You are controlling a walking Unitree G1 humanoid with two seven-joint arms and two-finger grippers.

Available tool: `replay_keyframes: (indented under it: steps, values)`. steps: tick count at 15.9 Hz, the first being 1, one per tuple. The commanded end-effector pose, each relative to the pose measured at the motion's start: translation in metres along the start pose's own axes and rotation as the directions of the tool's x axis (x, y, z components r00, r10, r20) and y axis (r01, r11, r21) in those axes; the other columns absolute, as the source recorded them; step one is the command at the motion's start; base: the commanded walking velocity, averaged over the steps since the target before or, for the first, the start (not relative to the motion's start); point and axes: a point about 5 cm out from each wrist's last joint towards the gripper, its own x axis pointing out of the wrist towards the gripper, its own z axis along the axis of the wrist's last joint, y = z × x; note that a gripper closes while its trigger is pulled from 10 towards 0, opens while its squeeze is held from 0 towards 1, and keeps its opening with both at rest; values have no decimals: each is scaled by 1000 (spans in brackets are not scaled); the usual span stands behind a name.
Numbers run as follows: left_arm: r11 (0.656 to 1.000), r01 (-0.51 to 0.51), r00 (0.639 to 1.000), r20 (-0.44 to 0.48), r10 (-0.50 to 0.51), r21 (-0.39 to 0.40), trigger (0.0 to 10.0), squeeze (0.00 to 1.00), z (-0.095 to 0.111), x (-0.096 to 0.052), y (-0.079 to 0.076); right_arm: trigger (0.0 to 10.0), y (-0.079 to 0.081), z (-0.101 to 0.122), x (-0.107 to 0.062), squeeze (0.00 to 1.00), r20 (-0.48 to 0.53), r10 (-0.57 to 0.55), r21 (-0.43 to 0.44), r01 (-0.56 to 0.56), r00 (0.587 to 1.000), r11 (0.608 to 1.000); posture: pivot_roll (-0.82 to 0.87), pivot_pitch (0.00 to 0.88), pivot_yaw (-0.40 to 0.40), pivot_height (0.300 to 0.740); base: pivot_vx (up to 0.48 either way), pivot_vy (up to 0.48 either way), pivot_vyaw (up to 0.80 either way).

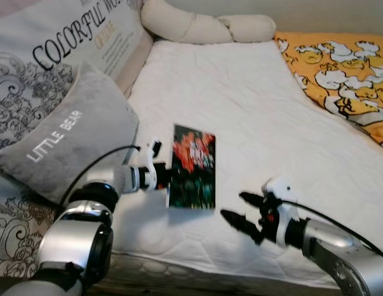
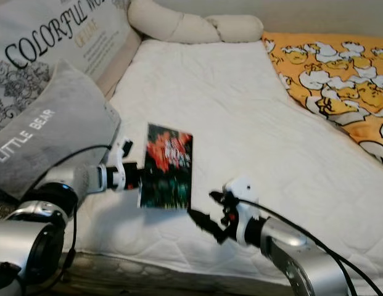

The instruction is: Clean up the room

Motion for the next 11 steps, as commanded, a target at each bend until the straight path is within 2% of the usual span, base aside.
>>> replay_keyframes:
  steps: [1,3,5,6,7,8,9,11]
  values:
    - [996,3,1000,-29,-1,93,10000,0,9,4,-7,10000,1,3,-6,0,-3,-1,-10,1,1000,1000,-303,32,74,740,0,0,0]
    - [983,-94,992,-63,105,158,10000,0,5,10,-3,10000,-2,2,-13,0,-32,-47,-23,46,998,999,-329,50,80,740,0,0,0]
    - [954,-208,974,-42,222,214,10000,0,3,10,5,10000,-5,0,-18,0,-59,-97,-50,94,994,994,-357,66,86,740,0,0,0]
    - [919,-292,951,-20,307,265,10000,0,3,8,11,10000,-5,-3,-22,0,-81,-126,-63,121,989,991,-374,74,87,740,0,0,0]
    - [907,-329,941,7,340,264,10000,0,4,7,13,10000,-4,-5,-25,0,-91,-137,-65,131,986,989,-379,74,85,740,0,0,0]
    - [899,-348,935,24,355,264,10000,133,6,6,14,10000,-3,-6,-26,0,-96,-144,-64,138,985,988,-381,73,83,740,0,0,0]
    - [893,-369,927,33,373,257,10000,1000,7,5,16,10000,-3,-7,-27,0,-99,-153,-60,148,983,987,-381,73,81,740,0,0,0]
    - [866,-390,917,49,395,314,10000,1000,11,0,19,10000,-1,-9,-25,0,-100,-164,-46,160,981,986,-374,72,85,740,0,0,0]
